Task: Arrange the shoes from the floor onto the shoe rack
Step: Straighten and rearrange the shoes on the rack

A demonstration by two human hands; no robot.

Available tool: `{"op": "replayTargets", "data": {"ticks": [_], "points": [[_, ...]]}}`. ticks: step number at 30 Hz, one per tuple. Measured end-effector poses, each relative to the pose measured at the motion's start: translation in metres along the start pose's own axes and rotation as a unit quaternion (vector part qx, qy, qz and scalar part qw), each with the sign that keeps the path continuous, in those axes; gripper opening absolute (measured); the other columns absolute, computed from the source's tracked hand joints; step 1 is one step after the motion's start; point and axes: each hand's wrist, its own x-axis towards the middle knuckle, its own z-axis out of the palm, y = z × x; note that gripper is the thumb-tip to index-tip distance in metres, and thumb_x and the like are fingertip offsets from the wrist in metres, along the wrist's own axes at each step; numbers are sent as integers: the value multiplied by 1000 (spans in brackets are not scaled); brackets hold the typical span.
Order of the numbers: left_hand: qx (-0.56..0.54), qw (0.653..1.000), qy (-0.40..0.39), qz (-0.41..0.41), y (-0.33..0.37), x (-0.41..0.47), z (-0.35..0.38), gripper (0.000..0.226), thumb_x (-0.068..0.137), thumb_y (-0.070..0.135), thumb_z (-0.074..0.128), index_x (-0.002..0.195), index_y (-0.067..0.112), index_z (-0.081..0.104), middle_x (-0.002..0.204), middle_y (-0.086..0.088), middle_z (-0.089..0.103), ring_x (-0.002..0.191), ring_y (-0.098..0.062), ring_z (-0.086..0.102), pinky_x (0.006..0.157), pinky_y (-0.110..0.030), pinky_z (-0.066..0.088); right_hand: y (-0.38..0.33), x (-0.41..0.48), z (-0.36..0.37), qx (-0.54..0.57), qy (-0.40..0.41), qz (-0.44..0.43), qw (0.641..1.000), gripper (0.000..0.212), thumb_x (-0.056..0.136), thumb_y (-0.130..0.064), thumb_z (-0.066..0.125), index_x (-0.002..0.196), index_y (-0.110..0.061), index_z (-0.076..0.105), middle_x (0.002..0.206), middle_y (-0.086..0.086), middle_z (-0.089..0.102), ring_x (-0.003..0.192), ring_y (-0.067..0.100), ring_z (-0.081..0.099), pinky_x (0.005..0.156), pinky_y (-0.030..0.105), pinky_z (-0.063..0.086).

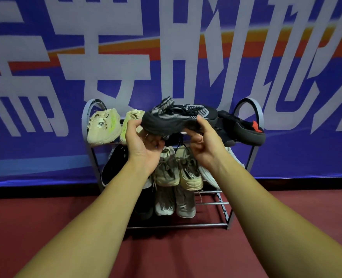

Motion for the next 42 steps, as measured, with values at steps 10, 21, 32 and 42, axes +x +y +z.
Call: {"op": "replayTargets", "data": {"ticks": [10,21,32,42], "points": [[118,993,-18,-2,-19,-2,11,18,86,13,66,104,16,63,96,2,69,84,-11,64,62,-24,39,20,7,6,-2,11,-9,1000,38,88,-22,70,120,-13,52,127,31,63,36,3,36,31,14,28],[74,991,98,45,-1,15,-1,31,84,28,69,102,27,44,97,0,64,70,-10,60,49,-22,34,14,-3,-7,-87,53,56,993,57,84,-61,66,113,-11,67,94,5,75,46,7,43,36,14,35],[226,970,8,86,-9,10,7,46,87,36,70,129,31,52,119,1,70,97,-16,68,62,-27,39,9,-2,-18,-15,78,15,997,16,81,-13,54,70,-16,44,62,-1,51,36,5,37,33,14,24],[383,919,-40,80,-30,-2,27,44,90,27,70,128,23,47,97,0,71,73,-12,66,42,-12,38,16,-5,-15,-4,45,-44,998,24,78,-13,67,99,-10,56,72,1,61,45,6,50,39,16,33]]}}
